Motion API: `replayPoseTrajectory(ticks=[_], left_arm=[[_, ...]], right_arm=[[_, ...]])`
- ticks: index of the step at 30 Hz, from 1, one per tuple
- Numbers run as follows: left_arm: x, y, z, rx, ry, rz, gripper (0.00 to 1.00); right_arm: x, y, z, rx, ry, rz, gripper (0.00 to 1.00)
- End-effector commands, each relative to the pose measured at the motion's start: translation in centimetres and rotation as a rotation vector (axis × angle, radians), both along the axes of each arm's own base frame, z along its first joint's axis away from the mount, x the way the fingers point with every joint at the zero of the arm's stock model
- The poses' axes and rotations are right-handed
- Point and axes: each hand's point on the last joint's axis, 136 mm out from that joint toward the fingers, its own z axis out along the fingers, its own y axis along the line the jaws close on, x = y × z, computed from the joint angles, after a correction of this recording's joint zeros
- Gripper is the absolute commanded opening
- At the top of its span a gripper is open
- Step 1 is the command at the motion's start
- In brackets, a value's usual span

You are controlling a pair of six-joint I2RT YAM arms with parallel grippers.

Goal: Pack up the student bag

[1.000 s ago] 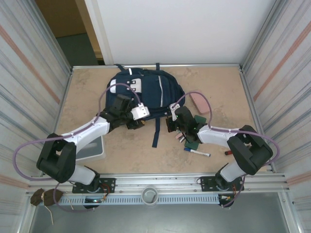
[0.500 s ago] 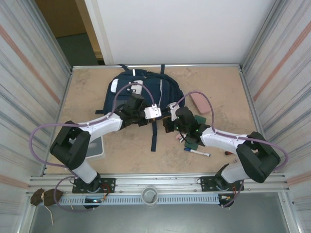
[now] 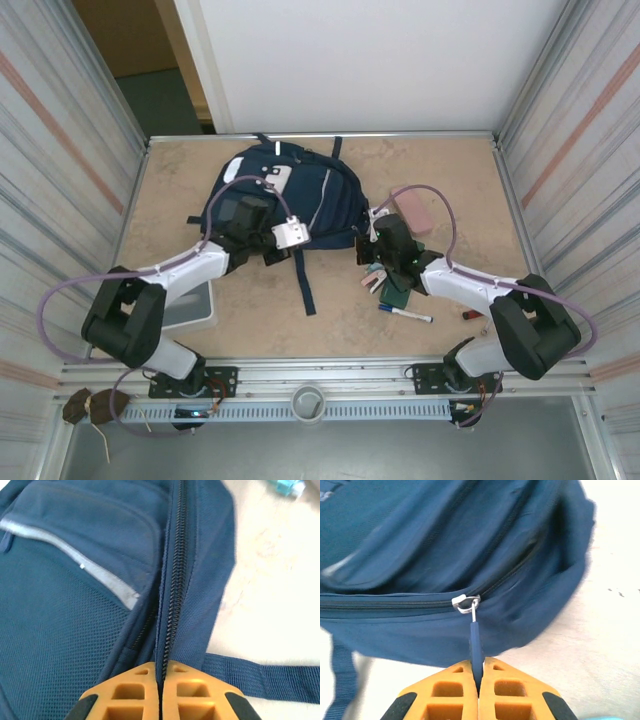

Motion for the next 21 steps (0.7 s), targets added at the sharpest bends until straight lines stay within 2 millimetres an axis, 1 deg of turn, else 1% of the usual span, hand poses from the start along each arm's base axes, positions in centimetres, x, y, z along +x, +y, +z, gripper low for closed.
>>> replayPoseTrajectory(ticks=[1, 2, 3, 4, 5, 7, 8, 10, 13, 15, 17, 19, 21], left_arm=[[1.8, 4.0, 1.7, -0.005, -0.055, 0.153, 0.05], [1.8, 4.4, 1.5, 0.006, -0.046, 0.165, 0.10], [1.6, 4.4, 1.4, 0.011, -0.040, 0.162, 0.15], [1.3, 4.1, 1.5, 0.007, -0.024, 0.154, 0.24], [0.8, 3.5, 1.7, -0.001, -0.011, 0.137, 0.34], [-0.2, 1.7, 2.3, -0.015, -0.008, 0.088, 0.47], [-0.6, 0.6, 2.6, -0.023, -0.017, 0.059, 0.52], [-1.5, -1.6, 3.1, -0.033, -0.026, 0.002, 0.59], [-2.4, -4.6, 3.1, -0.034, -0.035, -0.075, 0.62], [-2.2, -6.1, 2.6, -0.021, -0.033, -0.101, 0.61], [-1.6, -7.3, 1.9, -0.008, -0.025, -0.117, 0.60], [-1.0, -7.9, 1.3, -0.002, -0.008, -0.123, 0.57], [-0.6, -8.3, 0.9, 0.000, 0.005, -0.126, 0.52]], right_arm=[[0.4, -1.0, -0.2, -0.008, 0.039, -0.058, 0.00], [0.3, -0.1, 0.1, 0.018, 0.037, -0.032, 0.00], [0.3, 0.8, 0.5, 0.036, 0.032, -0.008, 0.00], [0.2, 1.6, 0.7, 0.049, 0.030, 0.010, 0.00], [0.1, 2.4, 1.0, 0.065, 0.028, 0.031, 0.00], [-0.1, 3.6, 1.6, 0.095, 0.021, 0.055, 0.00], [-0.2, 4.1, 2.0, 0.106, 0.017, 0.066, 0.00], [-0.5, 4.9, 2.6, 0.119, 0.010, 0.082, 0.00], [-0.9, 5.5, 3.4, 0.138, 0.001, 0.097, 0.00], [-1.2, 5.8, 3.9, 0.149, -0.006, 0.106, 0.00], [-1.6, 5.9, 4.3, 0.158, -0.009, 0.110, 0.00], [-1.8, 5.9, 4.6, 0.166, -0.013, 0.112, 0.00], [-2.1, 5.8, 4.7, 0.169, -0.015, 0.111, 0.00]])
